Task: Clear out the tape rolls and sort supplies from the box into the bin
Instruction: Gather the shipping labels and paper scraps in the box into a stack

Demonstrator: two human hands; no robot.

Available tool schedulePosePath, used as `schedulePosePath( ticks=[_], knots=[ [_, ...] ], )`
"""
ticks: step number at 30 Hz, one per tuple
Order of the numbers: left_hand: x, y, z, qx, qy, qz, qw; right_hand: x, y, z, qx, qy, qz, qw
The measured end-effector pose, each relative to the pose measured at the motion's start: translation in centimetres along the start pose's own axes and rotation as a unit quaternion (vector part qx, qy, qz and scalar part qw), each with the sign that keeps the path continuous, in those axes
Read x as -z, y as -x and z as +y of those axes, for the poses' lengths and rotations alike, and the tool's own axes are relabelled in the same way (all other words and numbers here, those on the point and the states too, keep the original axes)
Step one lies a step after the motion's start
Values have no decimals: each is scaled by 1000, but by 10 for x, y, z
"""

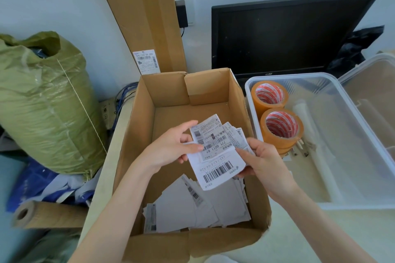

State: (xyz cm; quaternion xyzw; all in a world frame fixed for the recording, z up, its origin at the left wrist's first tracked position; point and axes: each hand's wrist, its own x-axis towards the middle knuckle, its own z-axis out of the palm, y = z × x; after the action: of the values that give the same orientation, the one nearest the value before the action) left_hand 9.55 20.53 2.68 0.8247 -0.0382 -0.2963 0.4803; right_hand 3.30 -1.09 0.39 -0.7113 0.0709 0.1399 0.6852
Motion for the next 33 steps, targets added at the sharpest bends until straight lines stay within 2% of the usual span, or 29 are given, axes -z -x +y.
schedulePosePath(
  ticks=[6, 9, 14, 18, 21, 24, 26, 29, 33],
  knots=[
    [5, -1, -2, 16, 20, -32, 999, 2, 1, -3, -3, 12, -17, 1000],
    [5, 1, -3, 19, 43, -20, 999, 2, 1, -2, -7, 8, -14, 1000],
    [2, 7, -6, -4, 50, 77, 996, -3, 0, -1, -19, -37, 31, 999],
    [0, 10, -11, 1, 103, 191, 976, -6, 0, 1, -12, -82, 70, 994],
    [-7, 12, -16, 14, 166, 261, 951, -9, 1, 2, 8, -102, 62, 993],
    [-18, 15, -18, 15, 194, 297, 935, -12, 2, 1, 29, -95, 37, 994],
    [-26, 16, -18, 1, 190, 292, 937, -14, 3, 0, 38, -88, 20, 995],
    [-35, 18, -20, -21, 127, 274, 953, -16, 3, -1, 39, -89, 4, 995],
    [-39, 16, -20, -55, 66, 284, 955, -16, 3, -4, 41, -98, 4, 994]
  ],
)
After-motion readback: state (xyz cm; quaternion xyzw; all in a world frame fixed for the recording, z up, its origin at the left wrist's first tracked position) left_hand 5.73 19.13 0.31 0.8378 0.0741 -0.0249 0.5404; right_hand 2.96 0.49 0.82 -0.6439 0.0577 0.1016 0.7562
